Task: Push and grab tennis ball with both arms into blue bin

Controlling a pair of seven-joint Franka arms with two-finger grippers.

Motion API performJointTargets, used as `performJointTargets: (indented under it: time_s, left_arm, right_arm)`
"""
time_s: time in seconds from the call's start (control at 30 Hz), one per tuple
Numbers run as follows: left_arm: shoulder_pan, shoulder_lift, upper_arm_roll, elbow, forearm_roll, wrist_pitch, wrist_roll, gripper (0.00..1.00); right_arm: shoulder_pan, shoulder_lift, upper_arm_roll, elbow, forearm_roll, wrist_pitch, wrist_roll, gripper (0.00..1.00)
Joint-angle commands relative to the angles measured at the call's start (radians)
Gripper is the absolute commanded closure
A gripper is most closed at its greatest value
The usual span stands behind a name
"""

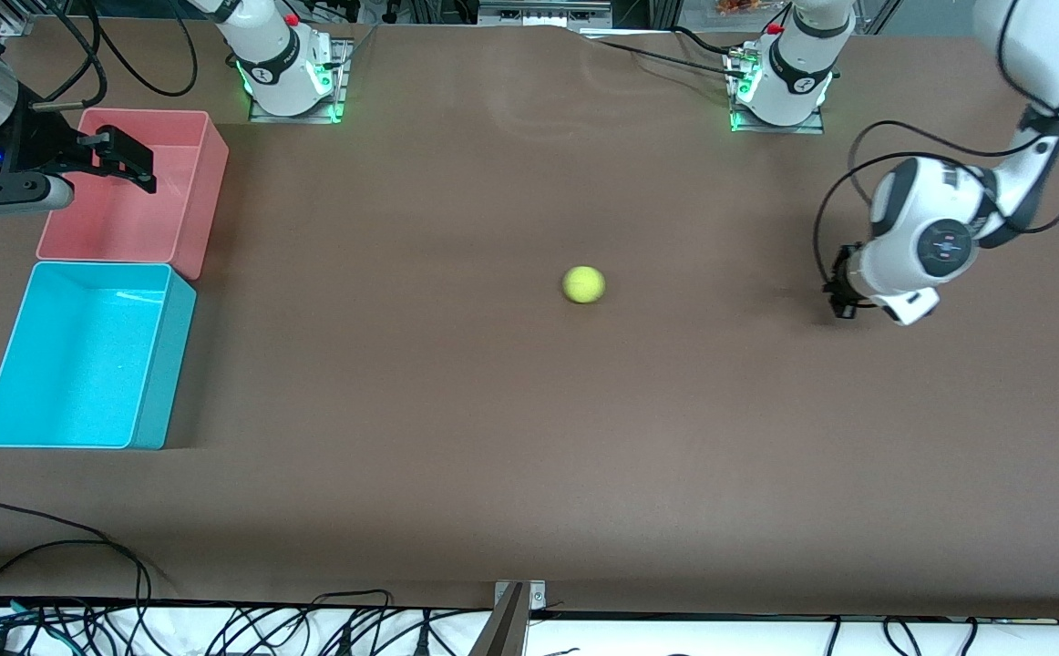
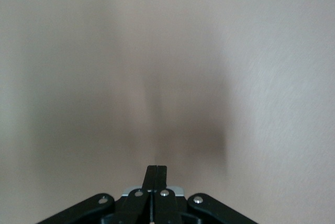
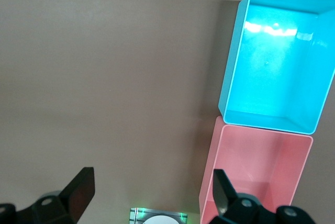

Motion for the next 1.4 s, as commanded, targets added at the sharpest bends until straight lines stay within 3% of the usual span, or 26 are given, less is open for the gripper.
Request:
performJointTargets:
  time_s: [0.0,0.47,0.57,0.67,0.8,0.83,0.87,0.9,1.37]
  left_arm:
    - [0.024,-0.029,-0.005,0.106,-0.027,-0.118,0.175,1.00]
    - [0.031,-0.026,-0.008,0.405,-0.041,-0.404,0.643,1.00]
    - [0.029,-0.026,-0.011,0.463,-0.042,-0.450,0.773,0.95]
    - [0.023,-0.026,-0.013,0.517,-0.054,-0.485,0.902,0.81]
    - [0.020,-0.027,-0.013,0.571,-0.082,-0.494,0.998,0.55]
    - [0.020,-0.027,-0.013,0.583,-0.084,-0.494,1.002,0.37]
    - [0.018,-0.027,-0.014,0.594,-0.085,-0.496,1.002,0.06]
    - [0.014,-0.027,-0.020,0.607,-0.085,-0.496,0.998,0.00]
    - [0.011,-0.027,-0.117,0.749,-0.071,-0.499,1.015,0.00]
  right_arm:
    - [-0.001,-0.007,0.006,0.013,-0.008,-0.018,0.001,0.00]
    - [-0.001,-0.007,0.006,0.013,-0.006,-0.016,0.002,0.00]
    - [-0.001,-0.007,0.007,0.013,-0.009,-0.015,0.001,0.00]
    - [-0.001,-0.007,0.006,0.013,-0.009,-0.010,0.001,0.00]
    - [-0.001,-0.005,0.007,0.013,-0.011,-0.006,0.001,0.00]
    - [-0.001,-0.005,0.007,0.013,-0.011,-0.004,0.001,0.00]
    - [-0.001,-0.005,0.007,0.013,-0.011,-0.003,0.001,0.00]
    - [-0.001,-0.005,0.007,0.013,-0.011,-0.001,0.001,0.00]
    - [0.002,-0.005,0.007,0.013,-0.012,-0.007,0.001,0.00]
